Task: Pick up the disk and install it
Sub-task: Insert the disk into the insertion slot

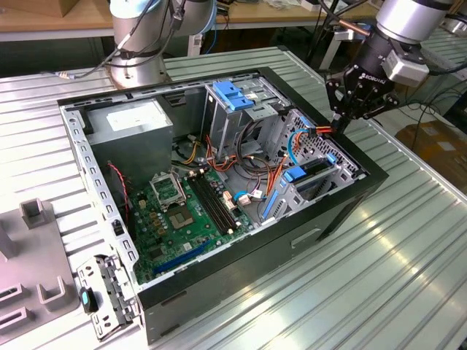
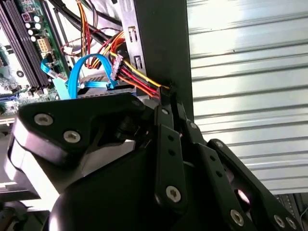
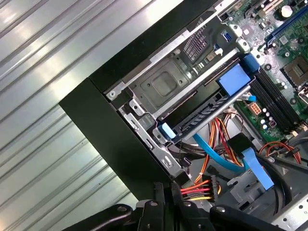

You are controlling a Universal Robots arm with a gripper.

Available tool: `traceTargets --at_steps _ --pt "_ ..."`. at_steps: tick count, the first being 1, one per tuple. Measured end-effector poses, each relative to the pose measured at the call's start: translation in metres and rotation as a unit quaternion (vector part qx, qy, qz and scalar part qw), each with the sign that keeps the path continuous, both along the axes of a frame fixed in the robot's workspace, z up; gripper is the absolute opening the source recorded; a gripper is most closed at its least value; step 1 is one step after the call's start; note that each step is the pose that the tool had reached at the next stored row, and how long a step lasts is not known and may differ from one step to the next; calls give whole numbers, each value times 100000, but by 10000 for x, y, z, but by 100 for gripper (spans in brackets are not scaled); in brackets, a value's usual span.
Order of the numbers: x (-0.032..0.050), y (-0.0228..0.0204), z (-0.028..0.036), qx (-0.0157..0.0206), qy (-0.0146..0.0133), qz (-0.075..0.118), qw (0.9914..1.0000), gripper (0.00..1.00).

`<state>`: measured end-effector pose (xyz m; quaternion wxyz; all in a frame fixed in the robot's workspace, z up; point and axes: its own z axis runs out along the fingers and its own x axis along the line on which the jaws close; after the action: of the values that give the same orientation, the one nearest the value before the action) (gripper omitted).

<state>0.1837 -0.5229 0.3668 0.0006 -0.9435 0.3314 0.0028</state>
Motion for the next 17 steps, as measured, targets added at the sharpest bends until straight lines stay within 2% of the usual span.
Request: traceTargets --at_steps 1,3,8,17 --pt "0 0 45 -4 1 0 100000 17" --pt "0 0 110 -8 4 -1 100000 17" --pt "0 0 117 1 7 1 100000 17" --pt "-166 -1 106 -52 6 -179 100000 17"
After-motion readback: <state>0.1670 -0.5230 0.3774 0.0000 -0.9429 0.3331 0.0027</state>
